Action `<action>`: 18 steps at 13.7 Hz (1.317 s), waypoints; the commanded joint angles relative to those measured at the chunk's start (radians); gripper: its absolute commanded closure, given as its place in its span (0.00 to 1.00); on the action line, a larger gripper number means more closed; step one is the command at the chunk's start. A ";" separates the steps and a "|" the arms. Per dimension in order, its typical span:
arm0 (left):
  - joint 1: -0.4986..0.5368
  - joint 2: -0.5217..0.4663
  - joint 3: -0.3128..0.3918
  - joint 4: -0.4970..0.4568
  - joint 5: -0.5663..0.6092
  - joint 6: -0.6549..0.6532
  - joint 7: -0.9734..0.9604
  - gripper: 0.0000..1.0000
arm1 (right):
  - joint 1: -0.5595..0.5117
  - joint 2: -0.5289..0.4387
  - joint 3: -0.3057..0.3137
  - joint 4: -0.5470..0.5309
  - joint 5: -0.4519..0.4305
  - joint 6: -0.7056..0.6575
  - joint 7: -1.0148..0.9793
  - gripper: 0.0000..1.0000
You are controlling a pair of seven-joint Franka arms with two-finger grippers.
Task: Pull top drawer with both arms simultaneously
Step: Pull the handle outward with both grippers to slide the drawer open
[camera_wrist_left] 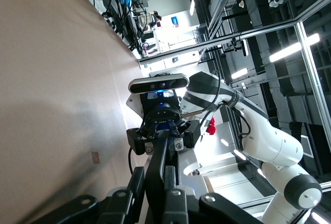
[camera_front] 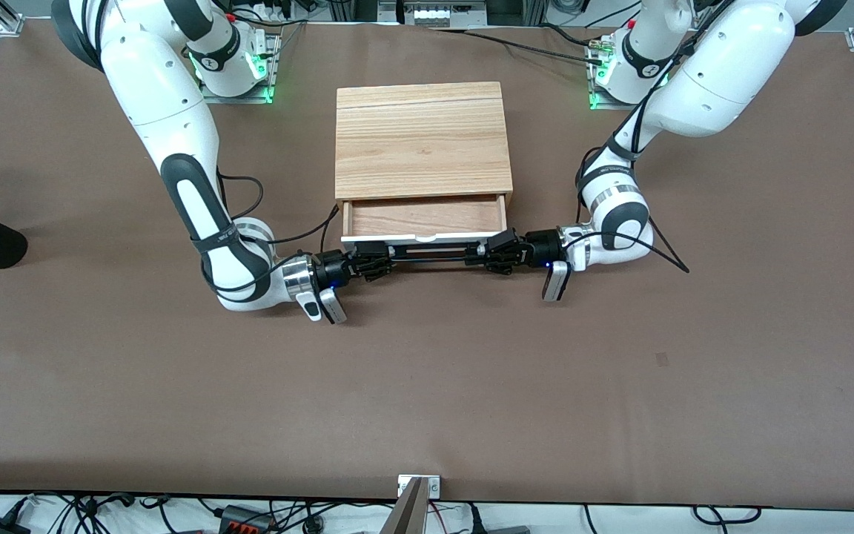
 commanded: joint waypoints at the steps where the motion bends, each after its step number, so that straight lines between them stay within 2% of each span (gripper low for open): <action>1: -0.023 0.073 0.002 0.078 -0.028 0.063 0.070 0.85 | -0.014 0.072 -0.007 0.078 0.006 0.069 -0.008 0.94; 3: -0.020 0.075 0.002 0.084 -0.028 0.063 0.068 0.85 | -0.014 0.072 -0.009 0.078 0.004 0.069 -0.008 0.94; 4: -0.020 0.075 0.002 0.084 -0.028 0.063 0.067 0.85 | -0.014 0.070 -0.007 0.078 0.006 0.069 -0.007 0.82; 5: -0.018 0.075 0.002 0.084 -0.028 0.063 0.066 0.85 | -0.014 0.070 -0.007 0.078 0.007 0.072 -0.005 0.45; 6: -0.017 0.075 0.002 0.084 -0.028 0.061 0.065 0.85 | -0.014 0.070 -0.007 0.077 0.007 0.072 0.000 0.00; 15: -0.001 0.066 -0.001 0.080 -0.028 0.049 0.040 0.84 | -0.011 0.056 -0.001 0.078 0.017 0.072 0.044 0.00; 16: 0.002 0.064 -0.001 0.078 -0.028 0.049 0.040 0.79 | -0.011 0.053 0.001 0.080 0.017 0.072 0.071 0.00; 17: 0.006 0.064 -0.001 0.077 -0.028 0.047 0.039 0.63 | -0.010 0.038 0.002 0.080 0.017 0.072 0.091 0.00; 18: 0.006 0.064 -0.001 0.077 -0.026 0.047 0.036 0.56 | -0.006 0.029 0.002 0.080 0.017 0.074 0.104 0.00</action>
